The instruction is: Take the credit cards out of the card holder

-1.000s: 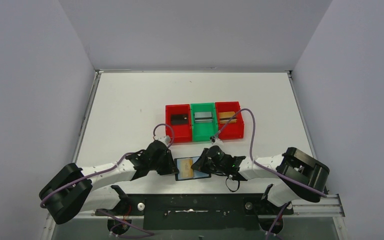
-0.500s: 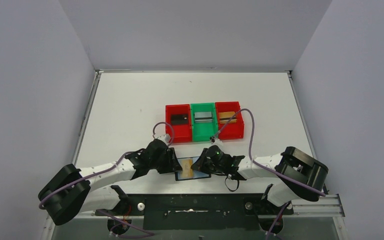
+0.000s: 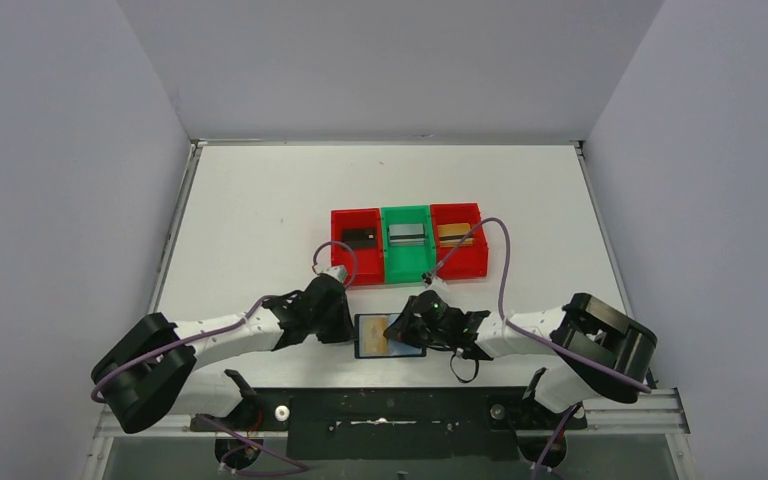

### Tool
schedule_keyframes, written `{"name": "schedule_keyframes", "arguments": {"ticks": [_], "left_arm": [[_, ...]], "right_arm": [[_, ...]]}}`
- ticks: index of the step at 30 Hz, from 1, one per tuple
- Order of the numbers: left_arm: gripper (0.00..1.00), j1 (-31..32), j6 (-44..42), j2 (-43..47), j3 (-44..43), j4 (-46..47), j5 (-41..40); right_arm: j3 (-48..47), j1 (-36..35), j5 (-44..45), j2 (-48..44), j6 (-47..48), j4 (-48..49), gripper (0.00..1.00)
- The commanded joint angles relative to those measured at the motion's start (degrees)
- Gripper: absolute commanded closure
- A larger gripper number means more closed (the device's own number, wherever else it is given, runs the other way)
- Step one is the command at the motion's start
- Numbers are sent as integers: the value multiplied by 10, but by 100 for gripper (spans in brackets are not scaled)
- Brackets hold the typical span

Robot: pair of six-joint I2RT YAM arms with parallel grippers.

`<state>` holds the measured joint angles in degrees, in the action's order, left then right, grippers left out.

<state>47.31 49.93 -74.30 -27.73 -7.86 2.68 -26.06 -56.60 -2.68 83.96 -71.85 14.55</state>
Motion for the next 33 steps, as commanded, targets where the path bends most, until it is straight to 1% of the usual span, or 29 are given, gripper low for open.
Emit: {"name": "schedule_keyframes", "arguments": {"ticks": [1,10,18,19,23,26,28,31,33], "left_arm": [[99,11,-6,1,-11,-24,-33],[100,10,-8,39,0,-34,-47],[100,10,-6,69,-5,-57,-62],[99,10,-5,75,-7,-52,-61],[83,11,-4,98,-17,-19,-35],[75,12,-11,100,-31,7,-7],[73,12,-17,92,-39,19,9],[71,13,-26,69,-52,21,22],[71,14,-29,54,-55,24,27]], "right_arm": [[0,2,34,-26,-1,-28,100],[15,3,57,-71,-9,-45,100],[14,3,58,-70,-11,-53,100],[11,3,55,-65,-9,-52,100],[-2,3,48,-40,-8,-59,99],[-10,3,54,-37,-7,-76,91],[-24,3,67,-40,1,-108,83],[-42,1,89,-59,14,-150,79],[-44,0,103,-83,18,-163,74]]}}
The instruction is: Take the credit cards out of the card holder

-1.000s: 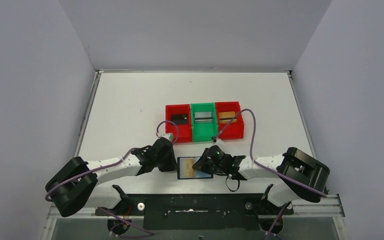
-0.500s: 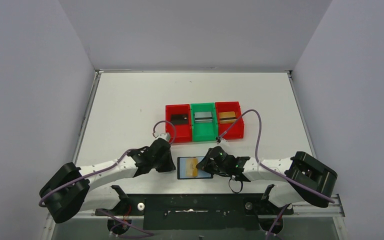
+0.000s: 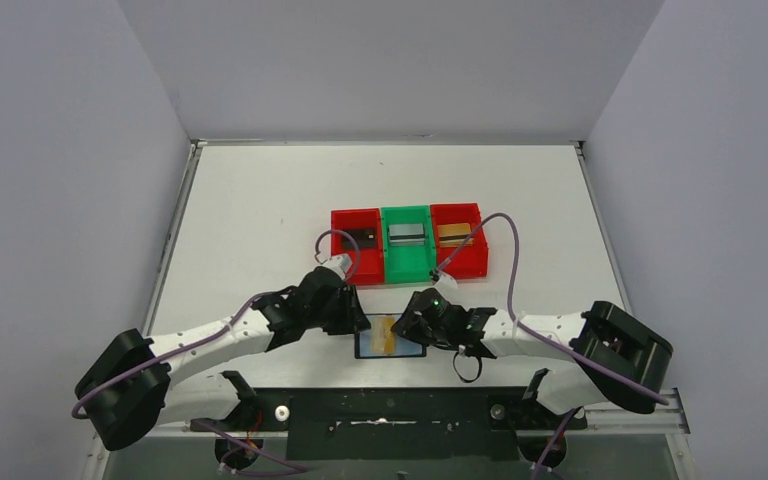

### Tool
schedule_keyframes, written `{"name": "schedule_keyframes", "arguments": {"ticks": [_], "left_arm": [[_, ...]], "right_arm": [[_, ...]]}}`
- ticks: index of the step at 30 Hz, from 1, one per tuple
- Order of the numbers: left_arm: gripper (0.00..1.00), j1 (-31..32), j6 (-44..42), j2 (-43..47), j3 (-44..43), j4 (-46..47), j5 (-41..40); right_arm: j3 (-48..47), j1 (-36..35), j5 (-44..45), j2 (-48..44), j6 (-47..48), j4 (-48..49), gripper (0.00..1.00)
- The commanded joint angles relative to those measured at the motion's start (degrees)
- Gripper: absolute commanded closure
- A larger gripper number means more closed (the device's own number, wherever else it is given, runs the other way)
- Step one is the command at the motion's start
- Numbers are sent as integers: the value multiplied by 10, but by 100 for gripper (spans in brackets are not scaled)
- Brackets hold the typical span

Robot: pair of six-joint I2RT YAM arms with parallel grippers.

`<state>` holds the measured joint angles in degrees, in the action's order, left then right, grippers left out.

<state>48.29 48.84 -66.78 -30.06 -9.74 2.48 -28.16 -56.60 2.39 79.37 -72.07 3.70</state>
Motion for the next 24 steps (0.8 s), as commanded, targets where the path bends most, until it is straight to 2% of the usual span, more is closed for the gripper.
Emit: {"name": "schedule_keyframes", "arguments": {"ticks": [1,4,6,12,18,24], "left_arm": [[71,6,-19,-29,-31,48,33],[70,11,-18,-48,-26,71,49],[70,14,-15,-64,-25,81,57],[70,18,-3,-98,-18,60,35],[72,24,7,-117,2,49,16],[75,27,17,-130,18,47,9]], "right_arm": [[-21,-1,59,-50,21,-55,71],[-8,1,62,-82,20,-49,61],[2,3,60,-91,14,-37,60],[31,4,21,-63,4,45,62],[26,3,-13,-17,-1,83,66],[33,5,-18,-9,-2,97,68]]}}
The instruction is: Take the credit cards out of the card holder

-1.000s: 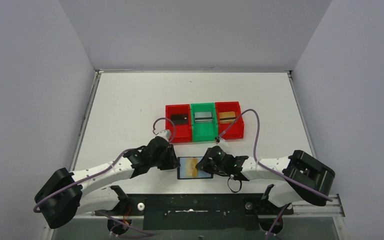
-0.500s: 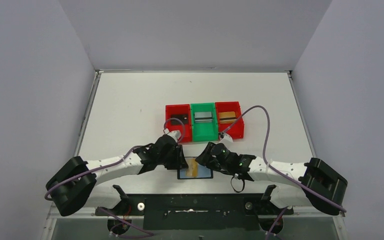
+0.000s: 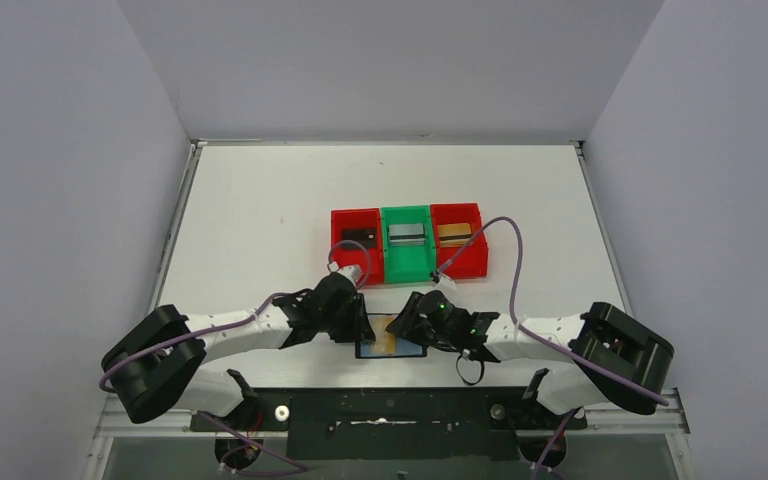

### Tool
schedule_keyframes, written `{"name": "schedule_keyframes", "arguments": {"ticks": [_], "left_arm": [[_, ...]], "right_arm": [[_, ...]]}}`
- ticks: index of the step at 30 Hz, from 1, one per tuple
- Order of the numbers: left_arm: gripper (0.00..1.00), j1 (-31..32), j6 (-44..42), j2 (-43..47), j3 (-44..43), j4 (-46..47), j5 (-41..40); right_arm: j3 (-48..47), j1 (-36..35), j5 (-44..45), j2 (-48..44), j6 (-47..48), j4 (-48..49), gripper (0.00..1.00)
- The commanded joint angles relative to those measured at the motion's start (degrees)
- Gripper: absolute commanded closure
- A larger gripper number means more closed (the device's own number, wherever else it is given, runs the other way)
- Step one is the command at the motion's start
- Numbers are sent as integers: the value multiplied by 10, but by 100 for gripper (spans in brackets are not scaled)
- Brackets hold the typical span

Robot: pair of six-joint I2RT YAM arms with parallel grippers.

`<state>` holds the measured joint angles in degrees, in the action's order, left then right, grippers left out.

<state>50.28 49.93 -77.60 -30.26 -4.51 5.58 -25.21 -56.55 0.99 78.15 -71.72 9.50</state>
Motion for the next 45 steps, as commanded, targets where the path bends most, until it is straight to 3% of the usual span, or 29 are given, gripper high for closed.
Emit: {"name": "schedule_keyframes", "arguments": {"ticks": [1,9,16,20,26,34,41,45], "left_arm": [[75,7,9,-24,21,-8,-24],[82,10,16,-30,23,-15,-26],[88,10,29,-5,25,-21,-45],[89,10,33,6,27,-22,-49],[90,10,41,12,31,-9,-48],[90,10,31,20,22,-25,-37],[90,10,33,21,29,-19,-33],[91,10,33,19,30,-15,-33]], "right_arm": [[4,5,-4,7,-3,39,68],[-3,10,-20,38,3,51,72],[40,9,-13,9,7,176,92],[51,13,-5,-16,28,200,100],[84,12,-21,-17,59,298,100],[122,16,-51,30,19,376,100],[128,20,-55,35,12,382,79],[123,20,-65,41,15,379,74]]}}
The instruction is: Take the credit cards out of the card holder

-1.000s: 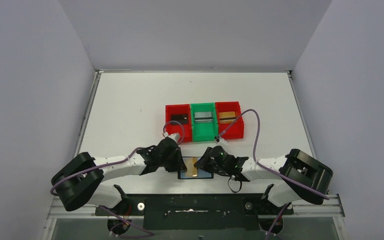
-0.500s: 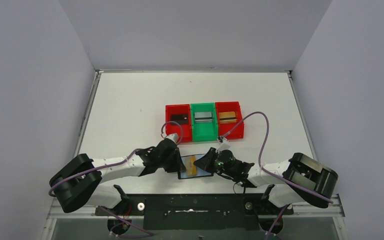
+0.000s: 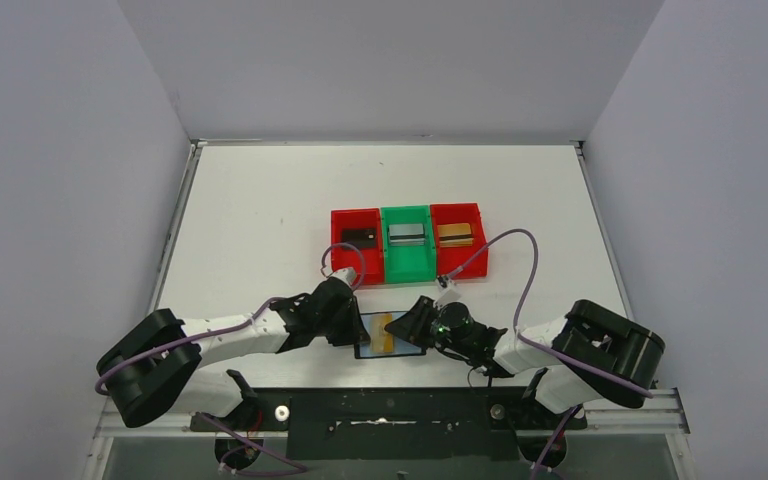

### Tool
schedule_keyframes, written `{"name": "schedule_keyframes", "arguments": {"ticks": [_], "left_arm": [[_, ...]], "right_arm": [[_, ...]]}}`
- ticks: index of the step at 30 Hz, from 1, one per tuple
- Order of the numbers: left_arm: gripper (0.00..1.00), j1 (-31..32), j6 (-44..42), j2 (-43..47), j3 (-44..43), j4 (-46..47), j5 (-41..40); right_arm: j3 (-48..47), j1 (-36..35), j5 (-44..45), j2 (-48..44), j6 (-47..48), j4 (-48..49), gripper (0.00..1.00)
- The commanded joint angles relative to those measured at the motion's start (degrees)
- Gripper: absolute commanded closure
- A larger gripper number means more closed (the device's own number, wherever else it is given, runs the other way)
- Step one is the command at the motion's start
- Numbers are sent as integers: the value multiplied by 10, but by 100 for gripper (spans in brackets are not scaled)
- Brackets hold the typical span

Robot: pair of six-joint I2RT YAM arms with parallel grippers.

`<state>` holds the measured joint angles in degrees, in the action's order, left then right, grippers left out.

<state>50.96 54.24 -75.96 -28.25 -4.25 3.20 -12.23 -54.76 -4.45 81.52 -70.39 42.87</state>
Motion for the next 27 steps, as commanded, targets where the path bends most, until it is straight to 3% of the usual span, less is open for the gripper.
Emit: {"name": "schedule_keyframes", "arguments": {"ticks": [1,5,12,18,27], "left_arm": [[91,3,-10,3,9,-18,-10],[91,3,-11,2,6,-20,-13],[91,3,-10,13,8,-31,-21],[91,2,-8,21,13,-32,-29],[91,2,-21,-3,6,-24,-19]], "right_arm": [[-8,2,-14,10,3,47,74],[-16,3,-21,21,8,43,79],[-18,2,9,-8,5,-16,100],[-16,2,44,-62,11,-88,100],[-4,2,48,-91,2,-96,89]]}}
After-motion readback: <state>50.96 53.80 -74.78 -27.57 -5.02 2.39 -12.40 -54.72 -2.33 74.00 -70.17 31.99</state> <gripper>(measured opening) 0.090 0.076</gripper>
